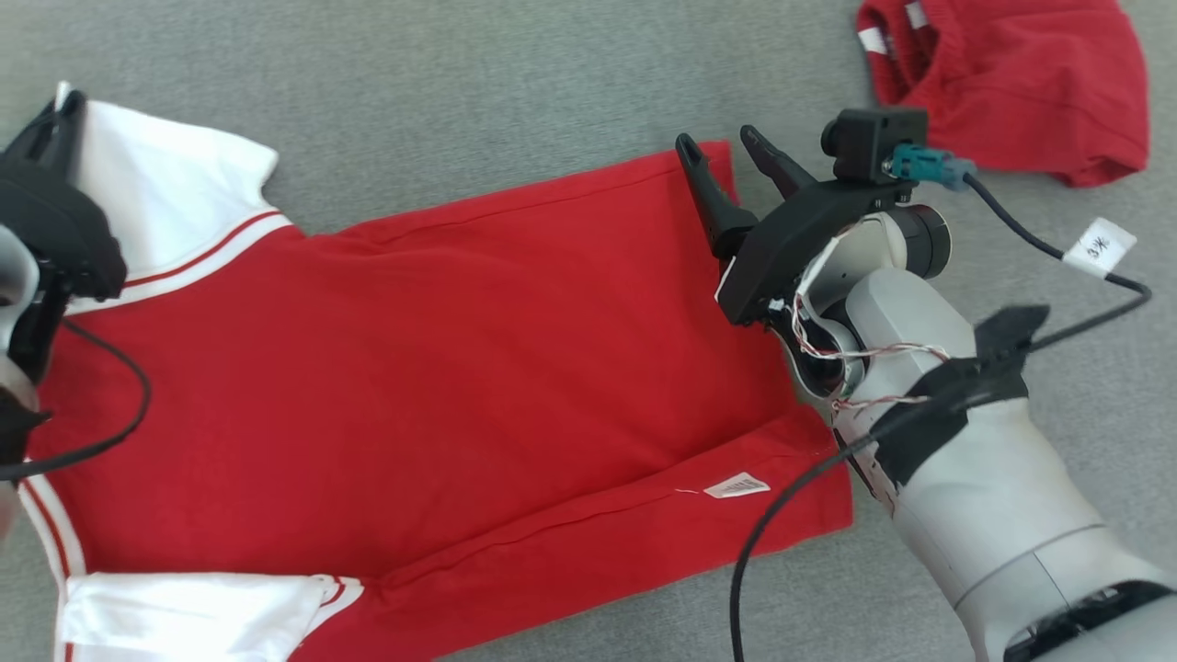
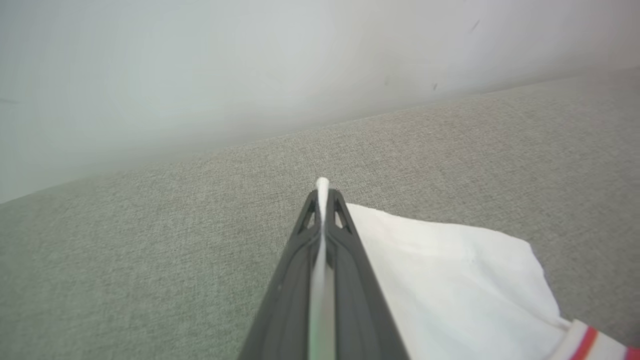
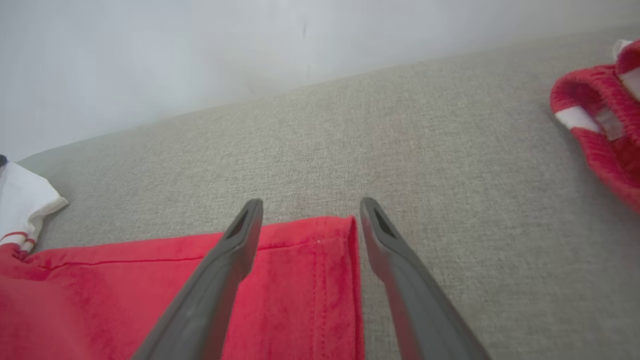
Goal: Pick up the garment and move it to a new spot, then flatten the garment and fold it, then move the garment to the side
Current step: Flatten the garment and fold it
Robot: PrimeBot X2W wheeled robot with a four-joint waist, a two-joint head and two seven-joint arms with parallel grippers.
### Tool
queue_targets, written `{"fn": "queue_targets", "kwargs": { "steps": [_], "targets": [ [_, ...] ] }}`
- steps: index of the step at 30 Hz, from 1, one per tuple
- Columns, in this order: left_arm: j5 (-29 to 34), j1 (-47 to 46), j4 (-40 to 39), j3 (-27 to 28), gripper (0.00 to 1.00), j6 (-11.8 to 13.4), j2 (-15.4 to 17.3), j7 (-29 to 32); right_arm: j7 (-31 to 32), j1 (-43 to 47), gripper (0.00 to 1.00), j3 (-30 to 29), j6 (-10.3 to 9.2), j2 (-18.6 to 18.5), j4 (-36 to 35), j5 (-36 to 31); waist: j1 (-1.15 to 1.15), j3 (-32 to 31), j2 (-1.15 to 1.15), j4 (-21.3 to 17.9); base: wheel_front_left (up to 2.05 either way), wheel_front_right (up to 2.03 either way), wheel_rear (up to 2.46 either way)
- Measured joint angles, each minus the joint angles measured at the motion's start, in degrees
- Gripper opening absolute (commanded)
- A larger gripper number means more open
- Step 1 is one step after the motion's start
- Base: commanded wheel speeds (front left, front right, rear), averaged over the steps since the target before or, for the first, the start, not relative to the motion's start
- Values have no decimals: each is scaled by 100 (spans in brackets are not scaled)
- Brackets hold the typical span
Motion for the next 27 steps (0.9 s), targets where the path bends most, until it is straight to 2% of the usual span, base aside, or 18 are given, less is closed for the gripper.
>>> {"fn": "queue_targets", "kwargs": {
  "steps": [4, 5, 6, 7, 8, 9, 10, 17, 21, 27],
  "targets": [
    [-80, -1, -101, -108, 0, 0, -45, -67, -14, -205, 100, 55, 0, 67, 503, -31, 0, 21, 0, 95, 0, 0, 0],
    [-99, -3, -118, -137, 0, 0, -48, -76, 1, -236, 96, 64, 0, 85, 608, -21, 0, 28, 0, 113, 0, 0, 0],
    [-124, -4, -132, -166, 0, 0, -49, -78, 37, -270, 87, 111, 0, 102, 713, -24, 0, 36, 0, 130, 0, 0, 0],
    [-134, -7, -149, -193, 0, 0, -52, -85, 21, -289, 86, 136, 0, 123, 779, -30, 0, 45, 0, 143, 0, 0, 0],
    [-147, -21, -165, -219, 0, 0, -55, -89, -20, -315, 37, 138, 0, 144, 838, -25, 0, 53, 0, 156, 0, 0, 0],
    [-166, -44, -186, -241, 0, 0, -62, -114, -68, -360, 5, 146, 0, 156, 921, -34, 0, 62, 0, 170, 0, 0, 0],
    [-185, -65, -210, -259, 0, 0, -64, -126, -155, -410, 0, 157, 0, 157, 980, -56, 0, 72, 0, 181, 0, 0, 0],
    [-326, -82, -352, -388, 0, 0, -36, -323, -565, -509, 0, 234, 0, 165, 1322, -80, 0, 60, 0, 279, 0, 0, 0],
    [-534, 64, -634, -446, 0, 0, -32, -539, -772, -417, 0, 391, 0, 108, 1245, 60, 0, -49, 0, 342, 0, 0, 0],
    [-921, 630, -1427, -468, 0, 0, 83, -794, -970, 70, 0, 717, 0, -292, 828, 369, 0, -292, 0, 476, 0, 0, 0]
  ]
}}
